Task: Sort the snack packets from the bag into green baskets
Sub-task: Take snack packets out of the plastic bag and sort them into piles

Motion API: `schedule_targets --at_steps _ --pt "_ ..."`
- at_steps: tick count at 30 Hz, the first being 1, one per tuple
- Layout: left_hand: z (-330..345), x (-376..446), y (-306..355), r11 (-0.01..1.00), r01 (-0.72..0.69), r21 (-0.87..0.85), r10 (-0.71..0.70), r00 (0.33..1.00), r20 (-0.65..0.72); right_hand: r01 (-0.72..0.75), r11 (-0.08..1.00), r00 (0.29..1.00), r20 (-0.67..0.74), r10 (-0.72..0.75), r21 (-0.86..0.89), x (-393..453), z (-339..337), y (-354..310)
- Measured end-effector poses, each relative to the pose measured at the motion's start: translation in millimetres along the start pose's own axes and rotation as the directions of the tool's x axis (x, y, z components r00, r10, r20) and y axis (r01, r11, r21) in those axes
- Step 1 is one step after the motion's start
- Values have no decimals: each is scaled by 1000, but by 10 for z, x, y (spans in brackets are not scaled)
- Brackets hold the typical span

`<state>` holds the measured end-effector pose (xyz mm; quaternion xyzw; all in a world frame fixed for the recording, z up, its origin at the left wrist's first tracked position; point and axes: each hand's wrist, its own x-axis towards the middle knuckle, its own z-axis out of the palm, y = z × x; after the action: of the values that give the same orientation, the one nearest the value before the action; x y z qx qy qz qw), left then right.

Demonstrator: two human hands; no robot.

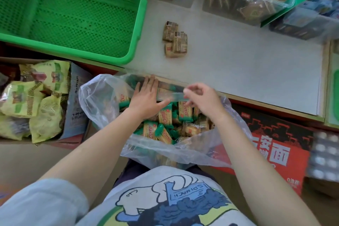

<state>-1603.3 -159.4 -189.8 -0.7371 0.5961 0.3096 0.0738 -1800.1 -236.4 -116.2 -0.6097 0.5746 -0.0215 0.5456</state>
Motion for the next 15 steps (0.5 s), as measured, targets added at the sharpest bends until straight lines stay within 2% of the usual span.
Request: schedule_targets --at_steps 2,6,10,15 --pt "30 -13 -18 1000 -9 14 9 1000 -15 -42 991 998 43 48 -129 -218 50 323" --pt "127 -45 21 993 -89 82 97 990 -106 -91 927 994 21 106 -365 -402 155 911" --pt "177 5 215 983 -153 103 161 984 -78 -79 909 997 -31 72 -409 -359 240 1135" --pt "201 0 302 993 -110 50 112 993 -35 -165 895 985 -26 170 -415 -302 267 1153"
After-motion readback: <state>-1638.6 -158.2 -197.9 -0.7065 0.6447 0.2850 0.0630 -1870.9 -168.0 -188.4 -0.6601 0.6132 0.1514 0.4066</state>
